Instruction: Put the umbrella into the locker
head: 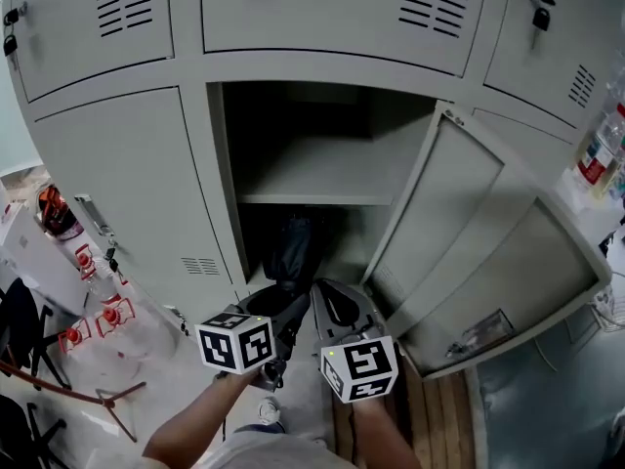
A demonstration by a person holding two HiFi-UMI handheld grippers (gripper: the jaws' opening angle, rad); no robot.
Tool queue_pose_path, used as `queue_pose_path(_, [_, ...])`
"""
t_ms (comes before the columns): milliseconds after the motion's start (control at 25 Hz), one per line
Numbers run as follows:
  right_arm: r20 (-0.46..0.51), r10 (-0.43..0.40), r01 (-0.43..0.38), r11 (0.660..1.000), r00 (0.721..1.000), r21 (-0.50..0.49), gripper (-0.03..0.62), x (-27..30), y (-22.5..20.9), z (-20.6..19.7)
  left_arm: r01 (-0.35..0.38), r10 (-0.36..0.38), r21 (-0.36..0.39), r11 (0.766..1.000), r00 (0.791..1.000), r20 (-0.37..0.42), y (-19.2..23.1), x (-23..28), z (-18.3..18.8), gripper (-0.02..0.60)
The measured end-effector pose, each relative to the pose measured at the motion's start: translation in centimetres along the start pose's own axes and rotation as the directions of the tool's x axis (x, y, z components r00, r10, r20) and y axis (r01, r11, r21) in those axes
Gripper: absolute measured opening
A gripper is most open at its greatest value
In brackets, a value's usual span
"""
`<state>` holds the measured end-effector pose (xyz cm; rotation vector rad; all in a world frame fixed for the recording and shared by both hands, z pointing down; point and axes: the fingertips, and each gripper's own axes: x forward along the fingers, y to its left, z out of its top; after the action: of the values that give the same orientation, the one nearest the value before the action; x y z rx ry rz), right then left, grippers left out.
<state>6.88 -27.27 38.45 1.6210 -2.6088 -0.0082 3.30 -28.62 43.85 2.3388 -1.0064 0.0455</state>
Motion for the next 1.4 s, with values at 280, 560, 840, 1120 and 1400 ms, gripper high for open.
queue_pose_path(280, [-0.002, -0.053, 0.053, 0.999, 0.999, -0.003, 0.003, 2.1, -1.7, 0.4, 0.017, -0.017, 0.007, 1.000, 1.000, -0.011, 1.3, 2.0, 1.9, 0.236])
queue_pose_path(560, [-0.009, -0.117, 0.117, 0.993, 0.993, -0.003, 0.003, 3.8, -3.1, 0.9, 0.055, -0.053, 0.031, 0.998, 0.998, -0.042, 1.4, 3.5, 2.7, 0.236])
queue_pose_path(840, [-0.011, -0.144, 0.144, 0.990, 0.989, 0.005, 0.003, 4.4, -3.5, 1.1, 0.075, -0.071, 0.074, 0.994, 0.996, -0.052, 1.1, 4.6, 3.4, 0.236])
queue_pose_path(1120, [-0.005, -0.119, 0.119, 0.993, 0.993, -0.003, 0.003, 4.1, -4.1, 1.4, 0.004, -0.001, 0.095, 0.995, 0.999, -0.033, 1.7, 5.7, 4.5, 0.236])
queue_pose_path(1400, [0.014, -0.065, 0.064, 0.998, 0.998, 0.008, 0.003, 3.9, -4.5, 1.5, -0.072, 0.077, 0.165, 0.984, 0.997, -0.023, 2.1, 6.8, 5.5, 0.236])
